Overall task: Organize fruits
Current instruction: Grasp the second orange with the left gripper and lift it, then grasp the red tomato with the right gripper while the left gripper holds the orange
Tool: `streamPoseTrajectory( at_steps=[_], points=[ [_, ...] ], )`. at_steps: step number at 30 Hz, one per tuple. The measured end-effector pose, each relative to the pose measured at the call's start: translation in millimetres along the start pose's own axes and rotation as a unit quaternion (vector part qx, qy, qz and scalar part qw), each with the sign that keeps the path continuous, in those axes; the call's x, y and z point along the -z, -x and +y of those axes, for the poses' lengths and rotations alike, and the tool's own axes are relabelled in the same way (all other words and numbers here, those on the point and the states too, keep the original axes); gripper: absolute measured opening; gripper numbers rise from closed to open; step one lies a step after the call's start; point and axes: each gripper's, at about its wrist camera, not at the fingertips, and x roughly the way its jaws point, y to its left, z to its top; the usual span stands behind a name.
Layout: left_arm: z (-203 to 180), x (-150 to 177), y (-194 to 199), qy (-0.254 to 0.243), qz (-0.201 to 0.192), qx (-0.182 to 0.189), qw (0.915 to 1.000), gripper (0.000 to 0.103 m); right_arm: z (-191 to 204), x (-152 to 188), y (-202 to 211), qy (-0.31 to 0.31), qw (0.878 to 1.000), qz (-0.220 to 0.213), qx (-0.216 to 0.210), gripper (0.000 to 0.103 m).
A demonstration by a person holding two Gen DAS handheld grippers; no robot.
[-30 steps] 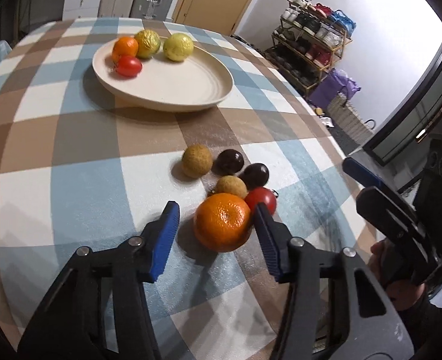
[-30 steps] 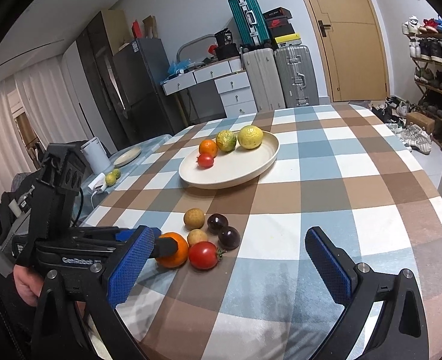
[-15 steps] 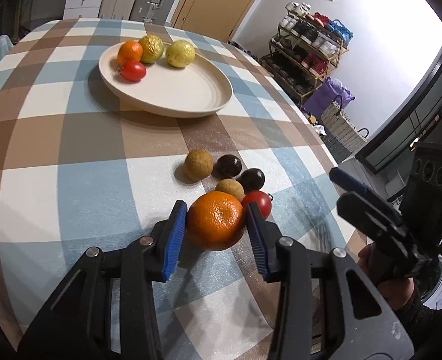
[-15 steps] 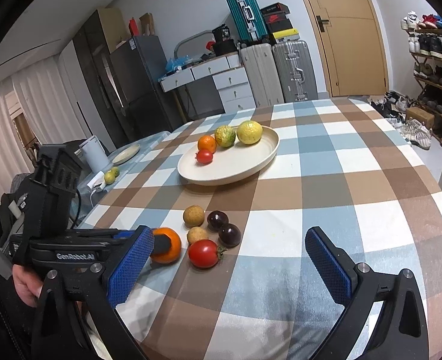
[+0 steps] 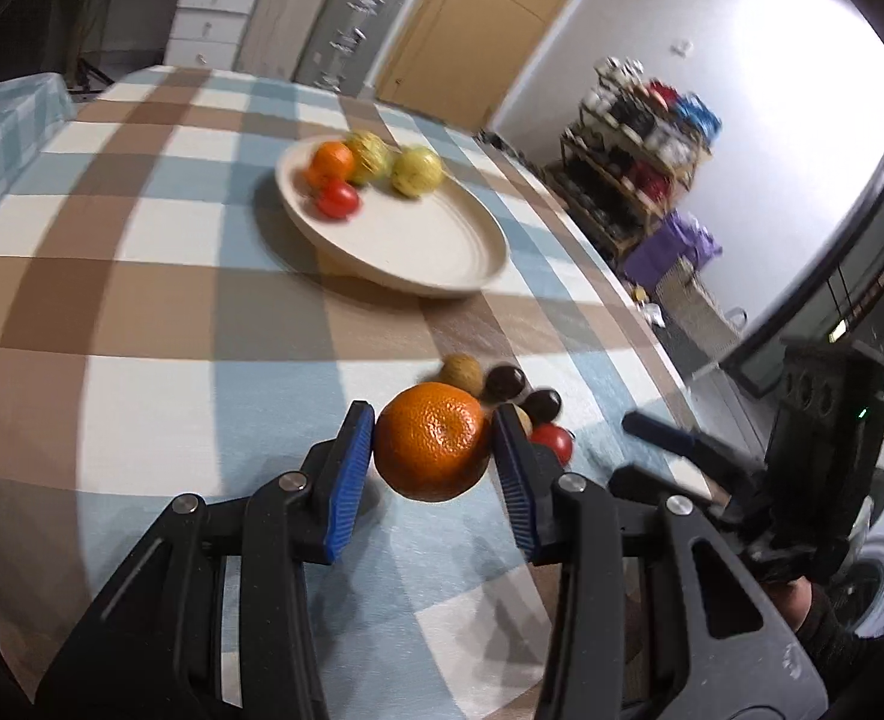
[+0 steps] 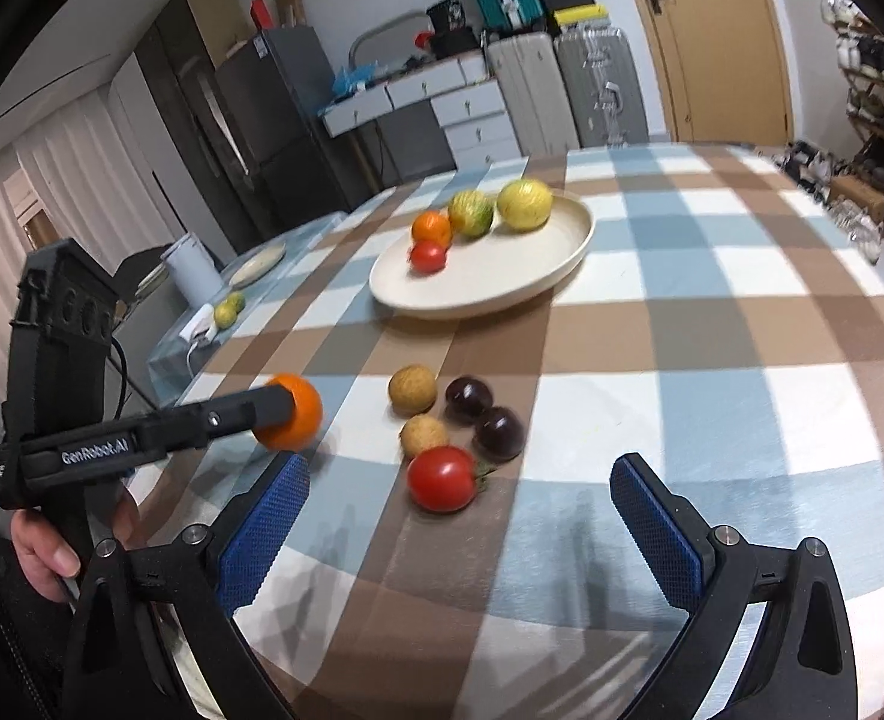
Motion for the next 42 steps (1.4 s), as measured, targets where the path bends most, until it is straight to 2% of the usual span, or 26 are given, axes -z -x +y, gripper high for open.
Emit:
streamPoseTrajectory(
  at_steps=[4,7,9,15,17,22,29,42],
  points=[
    [14.9,-2.9,10.7,0.015,-0.014,-0.007,0.9998,0.038,5.7,1.8,-13.0,0.006,1.0,0.021,0.003,0.101],
    [25.6,-3.5,16.2,0.025,-0.017,-0.01,0.9995,0.038,10.0,0.7,-21.7,0.016,0.999,0.035,0.01,0.09],
    [30.5,-3.2,17.3,0.031,-0.016,-0.011,0.9993,0.038,10.8,0.0,-27.5,0.016,0.999,0.045,0.016,0.088],
    [40.7,-1.2,21.3,0.048,-0.023,-0.021,0.9984,0.038,15.7,-4.1,-38.4,0.021,0.997,0.059,0.034,0.074],
    [42.4,-2.6,20.7,0.048,-0.022,-0.023,0.9983,0.038,17.8,-4.5,-41.9,0.027,0.996,0.067,0.047,0.057],
    [41.9,-4.0,19.2,0.047,-0.021,-0.024,0.9984,0.038,15.3,-0.1,-43.1,0.026,0.996,0.073,0.036,0.038],
    [31.8,-16.6,8.9,0.039,-0.018,-0.032,0.9986,0.038,6.3,1.1,-34.4,0.013,0.998,0.059,0.016,0.034],
    [13.9,-57.8,-21.2,0.024,-0.016,-0.042,0.9987,0.038,-5.2,-16.7,-9.1,-0.009,0.999,0.015,-0.048,0.034]
  ],
)
